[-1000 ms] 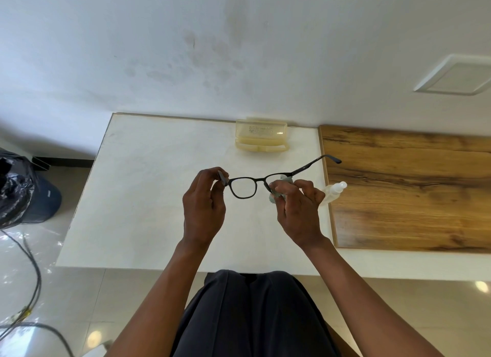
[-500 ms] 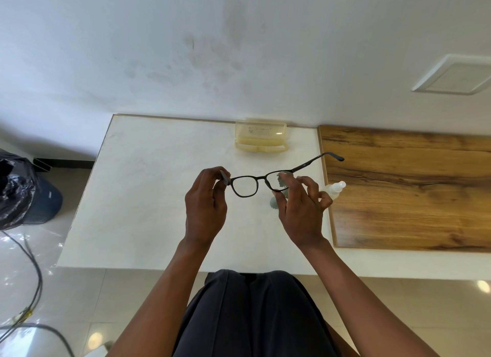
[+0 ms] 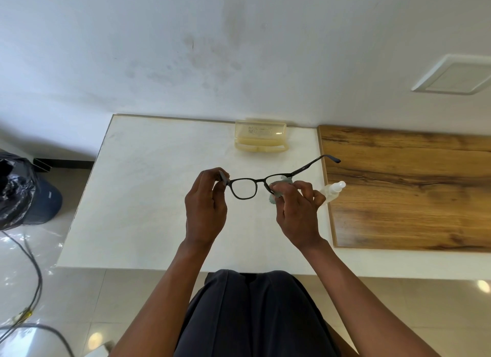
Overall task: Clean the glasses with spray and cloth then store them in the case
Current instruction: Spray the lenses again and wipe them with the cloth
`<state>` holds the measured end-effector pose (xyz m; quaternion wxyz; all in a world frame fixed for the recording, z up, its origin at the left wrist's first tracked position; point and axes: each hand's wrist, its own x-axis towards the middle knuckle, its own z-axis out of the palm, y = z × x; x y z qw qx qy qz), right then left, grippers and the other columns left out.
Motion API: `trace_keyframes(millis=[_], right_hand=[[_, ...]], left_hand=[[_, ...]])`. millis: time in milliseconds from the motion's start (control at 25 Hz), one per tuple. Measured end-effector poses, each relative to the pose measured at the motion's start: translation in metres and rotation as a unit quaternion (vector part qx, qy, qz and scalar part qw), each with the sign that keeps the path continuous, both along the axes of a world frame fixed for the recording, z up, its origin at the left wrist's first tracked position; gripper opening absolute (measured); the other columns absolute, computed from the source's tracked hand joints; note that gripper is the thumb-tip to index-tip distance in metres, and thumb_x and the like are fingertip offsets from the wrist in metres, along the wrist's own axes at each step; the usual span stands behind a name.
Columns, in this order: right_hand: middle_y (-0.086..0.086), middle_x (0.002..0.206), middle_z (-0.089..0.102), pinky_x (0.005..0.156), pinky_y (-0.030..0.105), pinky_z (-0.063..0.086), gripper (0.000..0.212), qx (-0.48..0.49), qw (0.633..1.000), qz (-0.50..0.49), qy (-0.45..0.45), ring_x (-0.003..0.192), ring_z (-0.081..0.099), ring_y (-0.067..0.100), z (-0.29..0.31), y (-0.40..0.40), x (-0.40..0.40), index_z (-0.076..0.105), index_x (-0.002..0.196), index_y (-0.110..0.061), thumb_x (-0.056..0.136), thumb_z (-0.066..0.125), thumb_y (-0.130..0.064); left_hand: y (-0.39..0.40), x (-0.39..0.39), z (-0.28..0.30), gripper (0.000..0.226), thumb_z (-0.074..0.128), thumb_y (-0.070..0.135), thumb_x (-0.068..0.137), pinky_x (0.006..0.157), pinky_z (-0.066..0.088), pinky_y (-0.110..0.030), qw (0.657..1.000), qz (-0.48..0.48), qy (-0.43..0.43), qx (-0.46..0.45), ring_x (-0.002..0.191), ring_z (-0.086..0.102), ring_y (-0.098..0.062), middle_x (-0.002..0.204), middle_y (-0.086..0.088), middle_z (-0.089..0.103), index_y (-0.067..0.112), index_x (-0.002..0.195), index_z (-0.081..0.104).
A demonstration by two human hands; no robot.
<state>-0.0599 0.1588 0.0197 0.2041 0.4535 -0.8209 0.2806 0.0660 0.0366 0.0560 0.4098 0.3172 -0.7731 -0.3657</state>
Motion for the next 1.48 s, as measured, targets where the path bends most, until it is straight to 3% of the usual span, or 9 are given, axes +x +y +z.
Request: trace_keyframes(millis=[160,280,400,560,800,1080,1240,1400,1480], right_hand=[[-0.010,0.069,0.066,0.071,0.033,0.021,0.023,0.006,0.998,-0.035,0.052,0.089,0.045,0.015,0.002,0.004,-0.002,0.043,0.096,-0.025,0.080,0.059,-0.019],[-0.011,0.080,0.067,0.074,0.034,0.021,0.035,0.039,0.993,-0.098,0.049,0.096,0.045,0.014,0.002,0.008,-0.004,0.046,0.102,-0.024,0.076,0.069,-0.033],[-0.010,0.093,0.067,0.075,0.035,0.021,0.036,0.053,0.994,-0.091,0.013,0.103,0.044,0.013,0.002,0.007,-0.005,0.049,0.109,-0.021,0.080,0.059,-0.040],[-0.007,0.104,0.068,0.079,0.038,0.027,0.041,0.043,0.996,-0.021,-0.076,0.108,0.041,0.013,0.005,0.004,-0.004,0.042,0.118,-0.019,0.080,0.049,-0.034],[-0.006,0.108,0.066,0.078,0.037,0.032,0.045,0.019,0.987,0.053,-0.150,0.108,0.044,0.009,0.011,0.000,0.000,0.046,0.116,-0.020,0.075,0.057,-0.005],[-0.003,0.089,0.061,0.067,0.036,0.045,0.013,-0.002,0.984,0.108,-0.138,0.089,0.045,0.014,0.008,0.004,-0.004,0.045,0.096,-0.018,0.084,0.047,-0.013],[0.005,0.080,0.061,0.067,0.026,0.044,0.032,0.000,0.983,0.118,-0.142,0.084,0.044,0.013,0.007,0.006,-0.007,0.045,0.095,-0.016,0.077,0.066,0.001],[0.011,0.082,0.063,0.072,0.024,0.041,0.018,-0.014,0.984,0.108,-0.142,0.085,0.044,0.014,0.010,0.007,-0.007,0.044,0.096,-0.015,0.082,0.055,-0.014],[0.011,0.083,0.063,0.072,0.020,0.040,0.022,-0.023,0.982,0.104,-0.153,0.086,0.045,0.013,0.008,0.008,-0.006,0.044,0.096,-0.016,0.082,0.059,-0.009]], left_hand=[[0.000,0.000,0.000,0.021,0.053,-0.019,0.080,0.074,0.038,-0.003,1.000,-0.002,-0.005,-0.005,0.083,0.052,0.014,0.084,0.000,0.059,0.001,0.085,0.057],[0.000,0.000,0.002,0.020,0.053,-0.018,0.080,0.072,0.037,-0.002,1.000,-0.006,-0.010,-0.011,0.083,0.051,0.014,0.084,-0.001,0.059,0.001,0.086,0.057],[0.000,0.001,0.002,0.031,0.053,-0.018,0.081,0.071,0.037,-0.002,1.000,-0.011,-0.001,-0.013,0.083,0.051,0.014,0.085,0.000,0.059,0.012,0.088,0.054],[-0.002,0.001,0.002,0.036,0.053,-0.018,0.081,0.071,0.038,-0.002,1.000,-0.010,0.001,-0.011,0.083,0.052,0.014,0.085,0.001,0.059,0.017,0.088,0.051],[-0.002,0.001,0.002,0.034,0.052,-0.017,0.081,0.073,0.038,-0.003,1.000,-0.009,0.004,-0.002,0.083,0.053,0.013,0.086,0.001,0.059,0.017,0.088,0.052],[-0.001,0.002,0.003,0.023,0.053,-0.016,0.082,0.075,0.039,-0.003,1.000,-0.005,-0.002,-0.003,0.084,0.053,0.015,0.085,0.001,0.059,0.006,0.088,0.057],[-0.003,0.002,0.005,0.017,0.054,-0.016,0.082,0.074,0.038,-0.002,1.000,-0.002,-0.014,-0.011,0.083,0.052,0.013,0.084,-0.002,0.061,0.000,0.086,0.058],[-0.001,0.001,0.007,0.017,0.053,-0.014,0.082,0.071,0.038,-0.002,1.000,0.002,-0.008,-0.019,0.081,0.053,0.009,0.084,0.002,0.058,0.001,0.087,0.058],[-0.001,0.001,0.008,0.016,0.054,-0.013,0.083,0.071,0.039,-0.002,1.000,0.003,-0.001,-0.018,0.080,0.055,0.001,0.085,0.004,0.058,0.002,0.088,0.059]])
